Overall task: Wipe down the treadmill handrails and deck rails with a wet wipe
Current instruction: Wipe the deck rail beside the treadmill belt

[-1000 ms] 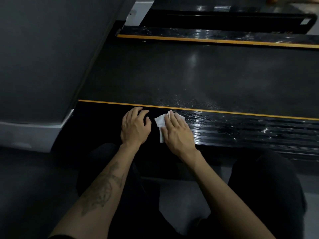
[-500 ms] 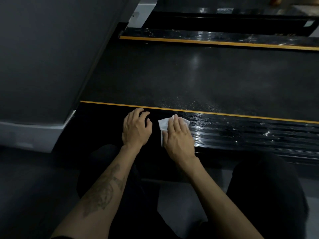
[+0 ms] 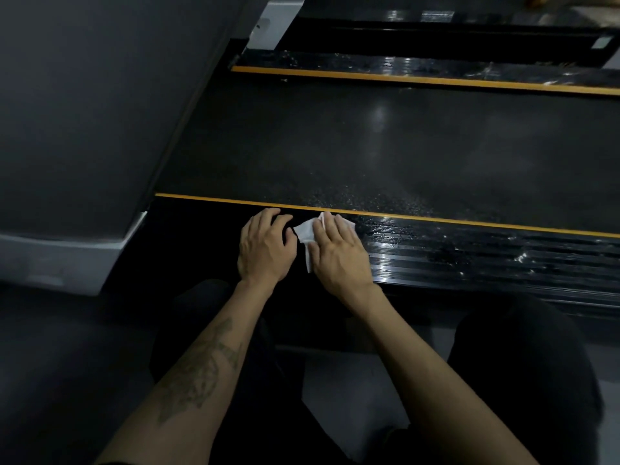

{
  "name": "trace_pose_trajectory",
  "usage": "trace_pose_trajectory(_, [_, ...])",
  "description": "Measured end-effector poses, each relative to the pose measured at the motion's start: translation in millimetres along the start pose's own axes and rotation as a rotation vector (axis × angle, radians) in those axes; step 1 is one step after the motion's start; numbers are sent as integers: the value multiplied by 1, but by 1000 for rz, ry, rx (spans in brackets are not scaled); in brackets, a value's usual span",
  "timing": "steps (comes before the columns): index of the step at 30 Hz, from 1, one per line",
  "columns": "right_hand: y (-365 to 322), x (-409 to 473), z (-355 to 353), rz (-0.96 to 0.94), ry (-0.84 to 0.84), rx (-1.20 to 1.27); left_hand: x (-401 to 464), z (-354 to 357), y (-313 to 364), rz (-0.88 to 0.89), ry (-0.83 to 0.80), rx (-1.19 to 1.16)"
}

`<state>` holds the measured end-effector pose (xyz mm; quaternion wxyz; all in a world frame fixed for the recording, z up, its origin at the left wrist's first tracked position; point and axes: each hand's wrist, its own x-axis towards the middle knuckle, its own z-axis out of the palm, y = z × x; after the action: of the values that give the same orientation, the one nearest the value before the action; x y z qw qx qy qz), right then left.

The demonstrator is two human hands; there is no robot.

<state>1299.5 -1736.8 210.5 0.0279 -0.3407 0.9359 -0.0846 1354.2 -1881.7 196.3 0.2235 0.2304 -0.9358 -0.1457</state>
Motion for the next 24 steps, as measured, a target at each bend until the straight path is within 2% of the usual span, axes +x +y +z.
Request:
trace_pose_trajectory(6, [5, -1, 3, 136, -1, -17, 0, 0, 0, -2, 6, -10])
trace_pose_trajectory(12, [6, 12, -3, -10, -12, -10, 0, -1, 0, 4, -7, -5])
trace_pose_trajectory(17, [5, 8, -3, 159, -9, -33, 0, 1, 0, 6, 16, -10])
trace_pose_trajectory(24, [3, 20, -5, 50, -2, -33, -1, 3, -1, 24, 60, -13])
